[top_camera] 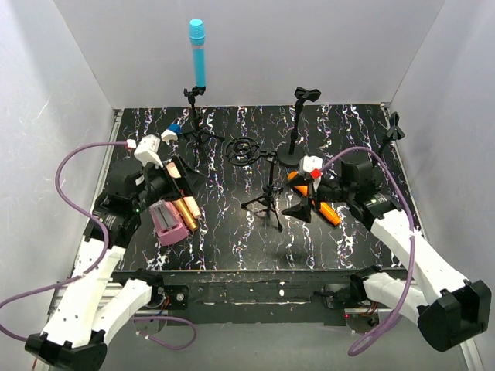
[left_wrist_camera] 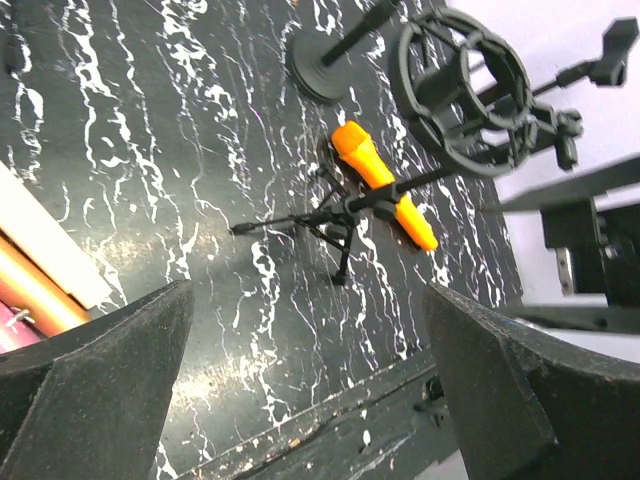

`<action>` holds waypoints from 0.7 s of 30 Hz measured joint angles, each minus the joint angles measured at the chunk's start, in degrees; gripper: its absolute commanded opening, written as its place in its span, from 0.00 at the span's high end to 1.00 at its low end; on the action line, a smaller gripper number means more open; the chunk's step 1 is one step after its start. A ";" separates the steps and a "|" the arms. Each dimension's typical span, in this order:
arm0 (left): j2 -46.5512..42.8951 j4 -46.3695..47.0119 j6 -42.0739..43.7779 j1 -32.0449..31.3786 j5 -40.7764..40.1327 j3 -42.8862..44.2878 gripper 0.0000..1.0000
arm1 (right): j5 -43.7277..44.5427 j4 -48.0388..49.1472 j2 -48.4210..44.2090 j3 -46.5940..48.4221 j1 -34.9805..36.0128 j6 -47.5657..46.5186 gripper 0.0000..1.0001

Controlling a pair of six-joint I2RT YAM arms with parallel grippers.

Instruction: Attach the microphones to the stand

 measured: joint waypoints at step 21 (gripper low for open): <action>25.64 0.24 0.83 0.00 -15.78 8.31 0.02 | 3.02 -31.41 -6.95 1.18 -11.54 0.98 0.04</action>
